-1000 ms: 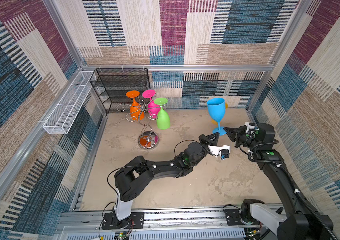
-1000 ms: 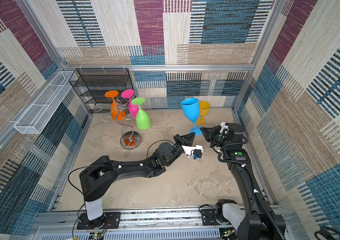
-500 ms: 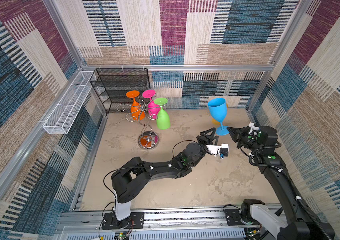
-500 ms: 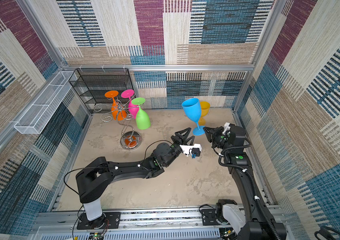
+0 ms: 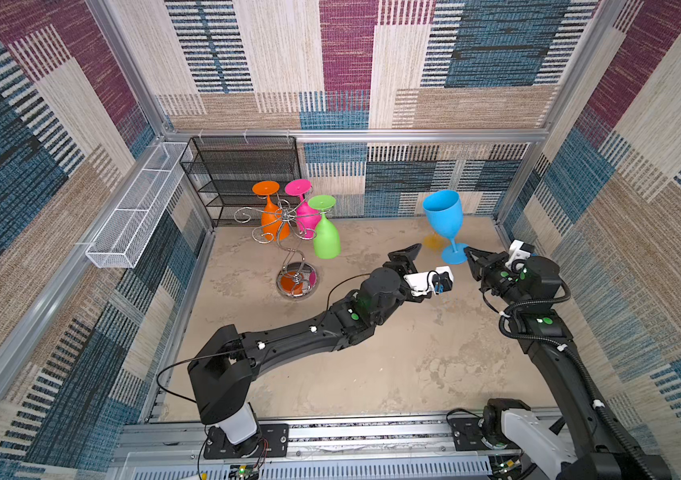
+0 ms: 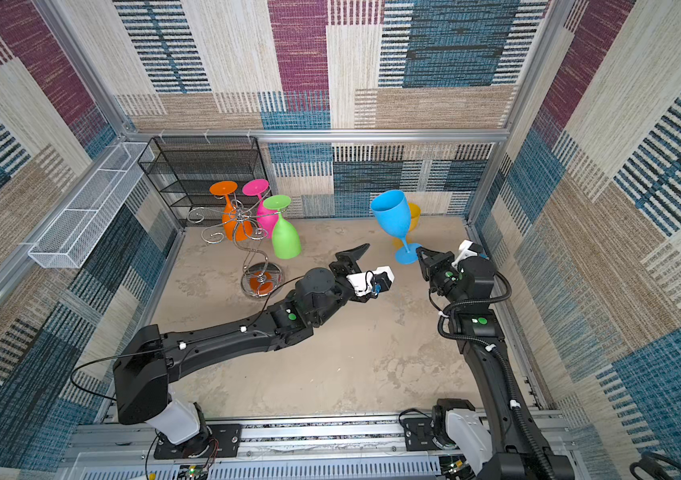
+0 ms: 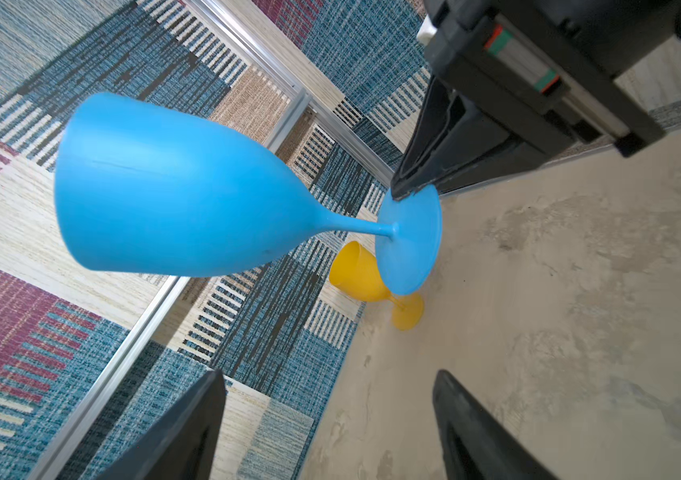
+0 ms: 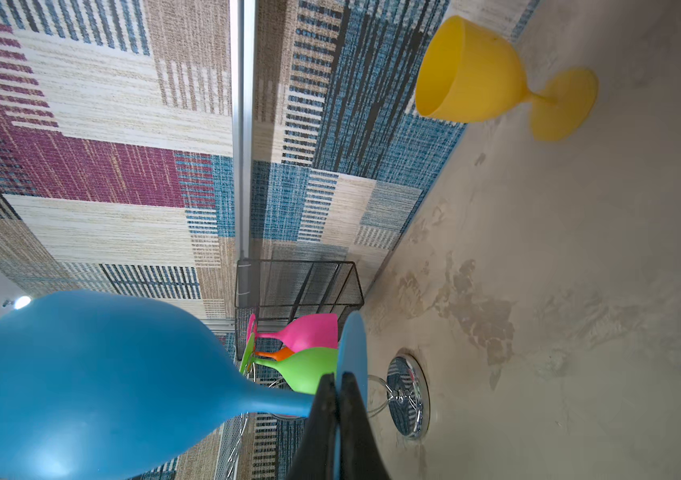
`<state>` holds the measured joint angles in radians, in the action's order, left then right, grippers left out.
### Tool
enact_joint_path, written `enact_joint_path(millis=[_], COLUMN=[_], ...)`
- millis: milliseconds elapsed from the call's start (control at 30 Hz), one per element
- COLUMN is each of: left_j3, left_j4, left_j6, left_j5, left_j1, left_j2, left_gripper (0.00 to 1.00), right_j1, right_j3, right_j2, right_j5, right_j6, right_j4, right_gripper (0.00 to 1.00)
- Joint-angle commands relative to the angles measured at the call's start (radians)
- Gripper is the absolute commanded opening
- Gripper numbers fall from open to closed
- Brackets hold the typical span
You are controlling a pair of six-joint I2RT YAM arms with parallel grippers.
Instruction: Take the wine glass off the wine glass rack
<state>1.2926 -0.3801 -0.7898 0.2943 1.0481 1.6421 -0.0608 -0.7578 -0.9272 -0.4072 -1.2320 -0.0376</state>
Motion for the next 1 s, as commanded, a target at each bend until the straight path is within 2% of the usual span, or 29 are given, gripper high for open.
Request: enact_joint_path(millis=[0,233,467,600,767,967], left_j3=[0.075,0.267,0.484,0.630,0.741,0.832], left_j4=[0.250,0.567,0.825,0.956,1.045,1.079], left_j6=[0.204,0.357,0.374,0.376,0.330,0.301], left_j5=[-0.076,-0.244,-0.435,-0.553,-0.623,-0.640], left_j1=[-0.020,-0.077,-0.108,-0.136,-0.146,-0.159], left_j2=[-0.037,-0.064,-0.019,0.033,0.085,0.137], left_gripper=[0.78,0.74,0.73,0.69,0.66,0.65], right_j1=[0.000,0.000,0.000,0.000,0.000,0.000], right_j3=[0.004,0.040,0.075,0.103,0.133,0.161], right_j2=[0.021,0.071,0.124,0.149,0.157,0.164], right_j5=[0.071,0.136,0.197,0.225,0.221,0.212], right_j6=[0.056,0.129,0.254,0.297,0.318,0.341], right_j4=[-0.080,-0.115,-0.107,-0.110,-0.122,-0.139], right_gripper=[0.00,0.00,0.00,0.00,0.00,0.00])
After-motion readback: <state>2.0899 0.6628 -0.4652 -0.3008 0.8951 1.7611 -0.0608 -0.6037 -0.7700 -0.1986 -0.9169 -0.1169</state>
